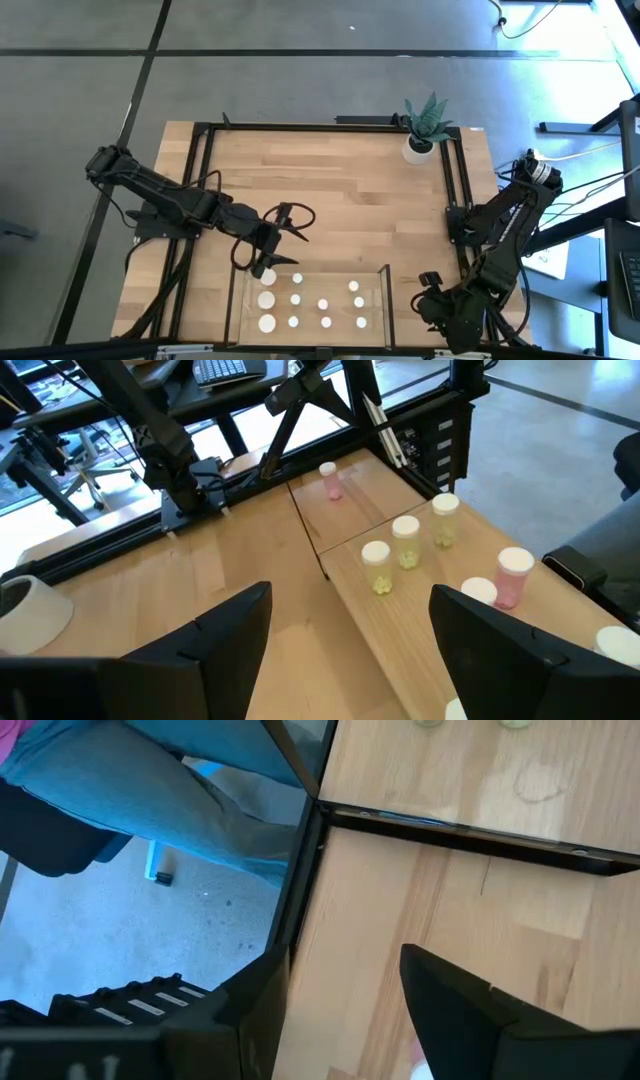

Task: Pick and place medicine bottles onto shelf by color
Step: Put the pink pill bottle on the shelf aligned with the other pink pill bottle

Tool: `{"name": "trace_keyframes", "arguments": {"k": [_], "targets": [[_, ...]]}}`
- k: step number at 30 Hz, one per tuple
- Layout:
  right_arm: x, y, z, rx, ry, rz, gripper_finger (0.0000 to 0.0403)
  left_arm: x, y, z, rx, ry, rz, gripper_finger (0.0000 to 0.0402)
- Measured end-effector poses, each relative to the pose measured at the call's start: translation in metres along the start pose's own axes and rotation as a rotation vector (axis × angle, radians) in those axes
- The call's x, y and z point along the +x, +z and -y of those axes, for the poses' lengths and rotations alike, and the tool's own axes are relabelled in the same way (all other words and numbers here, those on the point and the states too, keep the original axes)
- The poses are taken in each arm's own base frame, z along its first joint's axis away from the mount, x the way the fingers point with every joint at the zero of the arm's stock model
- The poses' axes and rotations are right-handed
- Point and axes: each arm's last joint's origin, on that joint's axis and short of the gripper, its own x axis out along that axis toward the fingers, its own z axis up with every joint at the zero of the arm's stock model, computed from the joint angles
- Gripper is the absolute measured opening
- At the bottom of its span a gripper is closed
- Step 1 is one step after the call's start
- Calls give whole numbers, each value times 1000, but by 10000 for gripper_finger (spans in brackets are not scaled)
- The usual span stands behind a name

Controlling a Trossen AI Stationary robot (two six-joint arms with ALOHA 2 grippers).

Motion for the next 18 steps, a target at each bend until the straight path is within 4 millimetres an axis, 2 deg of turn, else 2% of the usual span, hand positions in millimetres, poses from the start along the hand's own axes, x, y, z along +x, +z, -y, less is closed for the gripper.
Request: {"name": "trace_keyframes", "arguments": {"k": [9,18], "targets": [[0,0,0,12,1,-1,194,0,0,0,0,0,0,265],[1,0,1,174,-5,-10,194,0,0,0,0,0,0,265]]}}
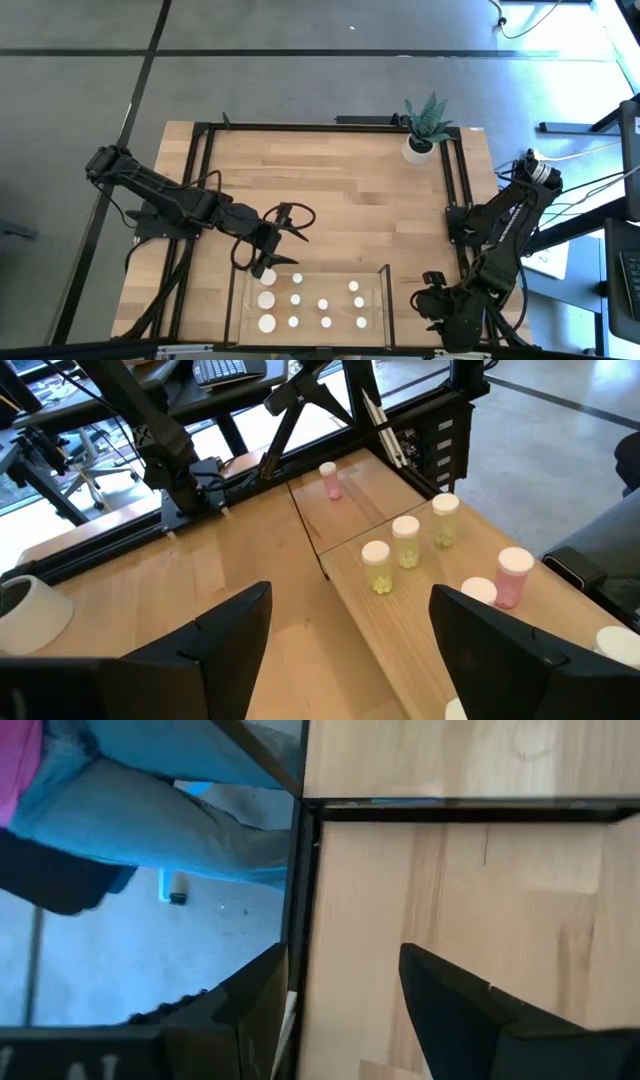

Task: Pick and place medicine bottles onto shelf by color
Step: Put the pink pill bottle on the shelf aligned with the other pink pill bottle

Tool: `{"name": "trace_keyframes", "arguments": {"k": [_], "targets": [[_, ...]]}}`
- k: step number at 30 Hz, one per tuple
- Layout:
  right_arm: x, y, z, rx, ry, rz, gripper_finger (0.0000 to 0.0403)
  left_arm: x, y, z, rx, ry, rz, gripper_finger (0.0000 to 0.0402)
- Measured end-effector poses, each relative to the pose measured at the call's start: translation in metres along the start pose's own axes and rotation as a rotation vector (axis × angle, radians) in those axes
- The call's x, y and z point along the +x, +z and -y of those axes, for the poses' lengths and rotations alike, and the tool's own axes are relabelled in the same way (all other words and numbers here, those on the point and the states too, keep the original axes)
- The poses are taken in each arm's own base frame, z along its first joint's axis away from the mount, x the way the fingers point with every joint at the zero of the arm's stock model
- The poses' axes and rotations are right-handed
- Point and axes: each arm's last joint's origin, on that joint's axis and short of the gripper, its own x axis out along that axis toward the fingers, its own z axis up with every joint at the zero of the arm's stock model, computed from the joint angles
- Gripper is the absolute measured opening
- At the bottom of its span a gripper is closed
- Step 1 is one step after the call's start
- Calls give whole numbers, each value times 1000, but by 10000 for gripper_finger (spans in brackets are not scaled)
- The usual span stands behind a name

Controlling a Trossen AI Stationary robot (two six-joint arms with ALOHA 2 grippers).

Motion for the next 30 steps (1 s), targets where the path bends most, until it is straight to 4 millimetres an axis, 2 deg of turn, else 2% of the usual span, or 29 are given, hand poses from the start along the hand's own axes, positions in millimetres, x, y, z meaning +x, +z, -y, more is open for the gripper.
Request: {"name": "trace_keyframes", "arguments": {"k": [9,15,19,30], "targets": [[0,-4,1,2,-2,-49,199,0,0,0,0,0,0,265],[-1,-12,4,0,-74,-72,246,0,0,0,0,0,0,265],[-1,-12,4,-33,-63,-93,267,0,0,0,0,0,0,265],[-1,-12,4,-40,-60,-92,271,0,0,0,0,0,0,265]]}}
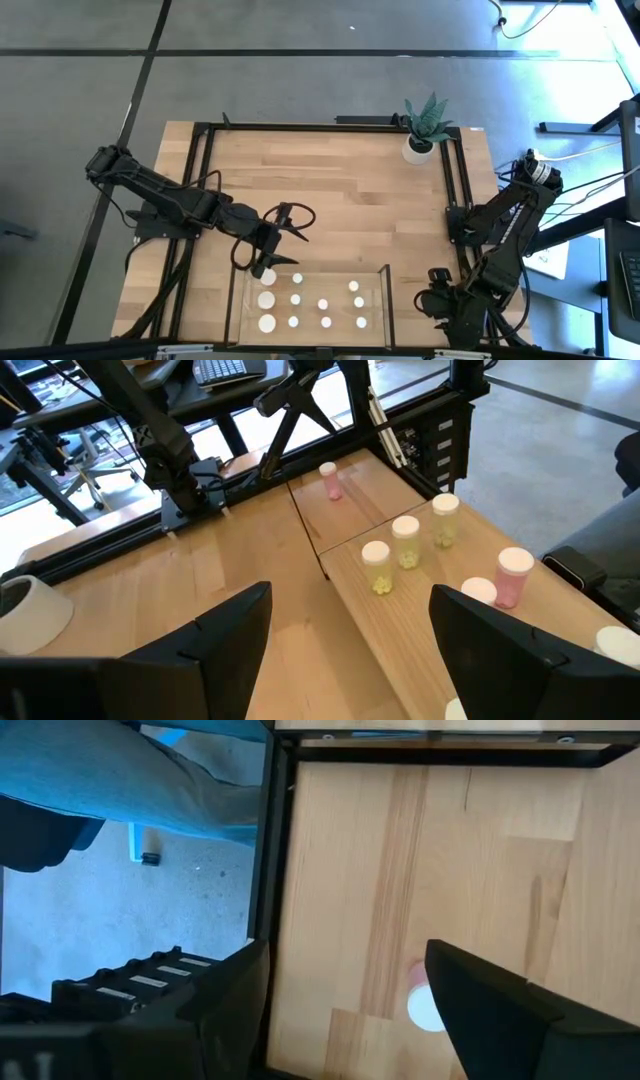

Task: Pick and place medicine bottles onto shelf by color
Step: Put the pink pill bottle on the shelf aligned with the other pink pill bottle

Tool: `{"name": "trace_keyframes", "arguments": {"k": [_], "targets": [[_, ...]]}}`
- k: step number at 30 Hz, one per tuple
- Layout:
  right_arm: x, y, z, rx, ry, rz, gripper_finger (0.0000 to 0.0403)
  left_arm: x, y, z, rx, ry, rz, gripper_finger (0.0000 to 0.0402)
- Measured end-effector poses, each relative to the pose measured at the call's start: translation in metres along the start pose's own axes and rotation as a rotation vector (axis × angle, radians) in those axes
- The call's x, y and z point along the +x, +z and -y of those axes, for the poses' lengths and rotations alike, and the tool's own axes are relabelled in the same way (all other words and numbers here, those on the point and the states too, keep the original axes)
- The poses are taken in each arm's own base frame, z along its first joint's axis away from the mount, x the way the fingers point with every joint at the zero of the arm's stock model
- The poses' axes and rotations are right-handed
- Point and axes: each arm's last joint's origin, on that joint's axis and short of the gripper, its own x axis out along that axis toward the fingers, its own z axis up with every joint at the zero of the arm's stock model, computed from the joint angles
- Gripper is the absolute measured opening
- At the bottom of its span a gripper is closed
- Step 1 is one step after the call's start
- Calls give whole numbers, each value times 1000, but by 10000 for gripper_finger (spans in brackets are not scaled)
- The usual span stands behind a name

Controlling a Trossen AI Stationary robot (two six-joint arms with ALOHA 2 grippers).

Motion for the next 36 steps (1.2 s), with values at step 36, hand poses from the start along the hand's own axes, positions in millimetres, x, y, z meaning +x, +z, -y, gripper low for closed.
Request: {"name": "trace_keyframes", "arguments": {"k": [36], "targets": [[63,-14,8,334,-327,-262,271,0,0,0,0,0,0,265]]}}
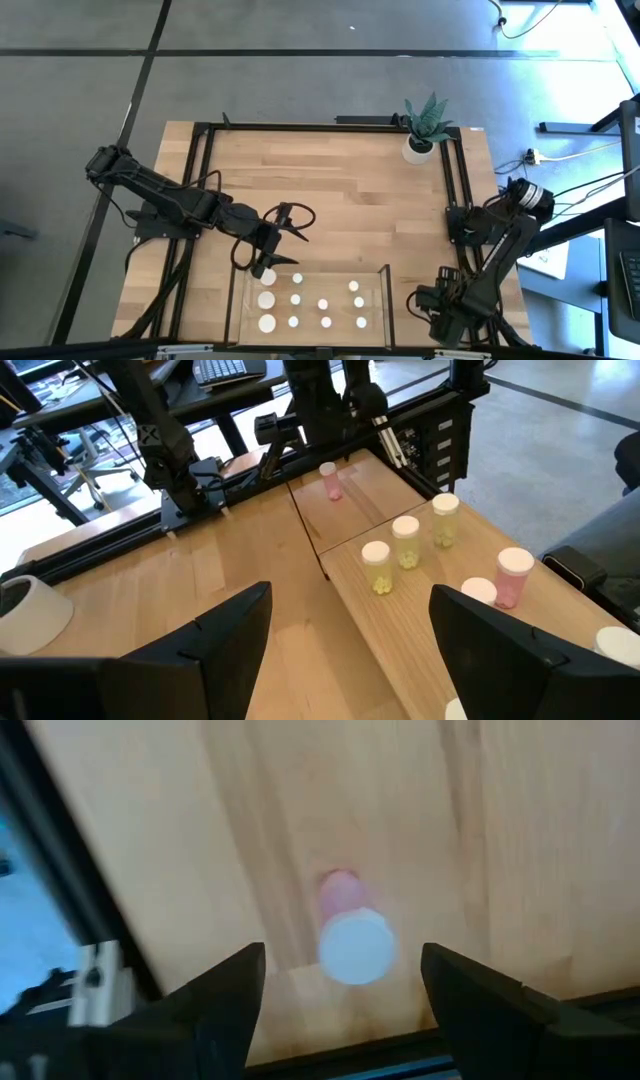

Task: Pick and place medicine bottles onto shelf by color
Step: Put the pink pill bottle on the shelf aligned with the other pink pill bottle

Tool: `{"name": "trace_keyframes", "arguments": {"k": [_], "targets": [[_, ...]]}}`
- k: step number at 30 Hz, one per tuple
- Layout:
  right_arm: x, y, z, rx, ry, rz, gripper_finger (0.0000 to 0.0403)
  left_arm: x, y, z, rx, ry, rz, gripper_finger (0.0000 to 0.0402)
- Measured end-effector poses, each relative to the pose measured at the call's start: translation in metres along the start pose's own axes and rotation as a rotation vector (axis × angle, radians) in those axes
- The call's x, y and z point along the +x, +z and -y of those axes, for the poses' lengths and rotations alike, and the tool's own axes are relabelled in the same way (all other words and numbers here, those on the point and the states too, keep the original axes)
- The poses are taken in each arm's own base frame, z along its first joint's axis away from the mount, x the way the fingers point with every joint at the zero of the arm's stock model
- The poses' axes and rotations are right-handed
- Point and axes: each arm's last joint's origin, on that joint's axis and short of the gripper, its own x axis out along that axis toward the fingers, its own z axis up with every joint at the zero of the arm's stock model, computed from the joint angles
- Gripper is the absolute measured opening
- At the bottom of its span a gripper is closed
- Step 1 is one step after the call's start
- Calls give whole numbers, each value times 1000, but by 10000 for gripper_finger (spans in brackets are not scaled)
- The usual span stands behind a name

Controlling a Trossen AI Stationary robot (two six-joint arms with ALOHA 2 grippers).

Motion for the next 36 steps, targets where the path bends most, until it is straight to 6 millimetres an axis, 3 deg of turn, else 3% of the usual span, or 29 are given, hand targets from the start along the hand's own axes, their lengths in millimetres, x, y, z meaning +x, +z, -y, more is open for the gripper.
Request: {"name": "trace_keyframes", "arguments": {"k": [19,36], "targets": [[22,3,-4,-7,-111,-15,269,0,0,0,0,0,0,265],[25,4,-6,-1,-113,14,144,0,0,0,0,0,0,265]]}}
